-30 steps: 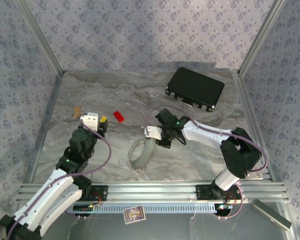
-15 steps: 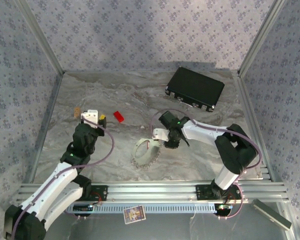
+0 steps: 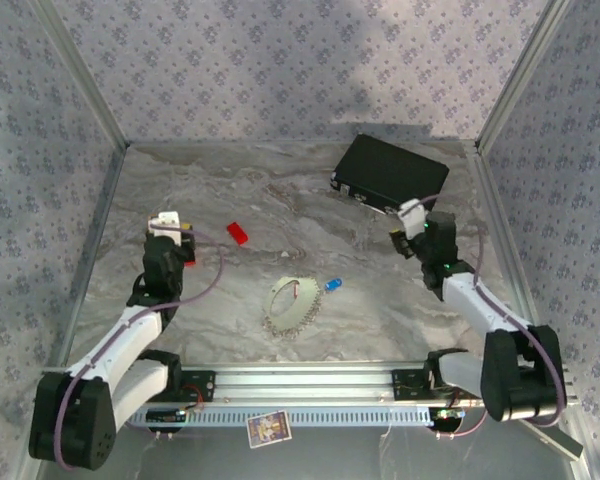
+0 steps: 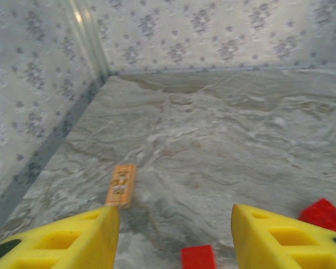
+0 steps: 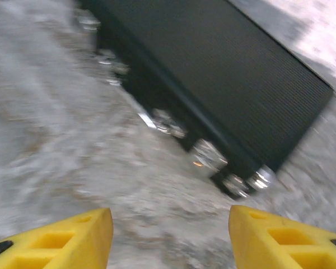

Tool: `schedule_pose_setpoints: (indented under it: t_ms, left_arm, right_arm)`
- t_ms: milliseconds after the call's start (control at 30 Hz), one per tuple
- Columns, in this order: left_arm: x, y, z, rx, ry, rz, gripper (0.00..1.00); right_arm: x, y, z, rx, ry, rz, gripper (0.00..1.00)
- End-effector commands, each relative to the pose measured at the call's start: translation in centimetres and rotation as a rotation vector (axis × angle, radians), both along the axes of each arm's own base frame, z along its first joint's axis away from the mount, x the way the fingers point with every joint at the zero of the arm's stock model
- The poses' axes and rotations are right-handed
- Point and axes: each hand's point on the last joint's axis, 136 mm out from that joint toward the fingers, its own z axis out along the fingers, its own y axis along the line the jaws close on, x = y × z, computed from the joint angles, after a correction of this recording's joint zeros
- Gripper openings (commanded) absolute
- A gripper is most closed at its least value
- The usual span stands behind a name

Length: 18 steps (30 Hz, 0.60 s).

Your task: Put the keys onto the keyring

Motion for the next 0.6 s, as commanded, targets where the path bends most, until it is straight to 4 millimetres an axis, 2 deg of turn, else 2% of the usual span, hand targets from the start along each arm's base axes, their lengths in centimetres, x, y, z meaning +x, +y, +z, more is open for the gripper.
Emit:
schedule_pose_setpoints:
  t_ms: [0, 133, 300, 400, 567]
  left_arm:
    - [0.3, 1.3, -0.6, -0.027, -0.028, 0.030, 0.55]
    - [0.9, 2.1, -1.9, -0.060, -0.032, 0.045, 0.55]
    - [2.0, 2.4, -3.7, -0.068, 0.002, 0.027, 0.54]
    - [2.7, 2.5, -4.5, -0.078, 0.008, 0.006, 0.53]
    - [4.2, 2.4, -5.3, -0.129, -0.012, -0.042, 0.52]
  right_arm:
    - [2.0, -2.1, 2.0, 0.156, -0.180, -0.111, 0.59]
    - [3.3, -1.2, 2.5, 0.200, -0.195, -0.046, 0.59]
    - [3.8, -2.5, 2.0, 0.194, -0.131, -0.113, 0.58]
    - [3.2, -3.3, 0.6, 0.143, -0.018, -0.158, 0.56]
    - [1.8, -2.0, 0.3, 0.150, -0.029, -0.070, 0.58]
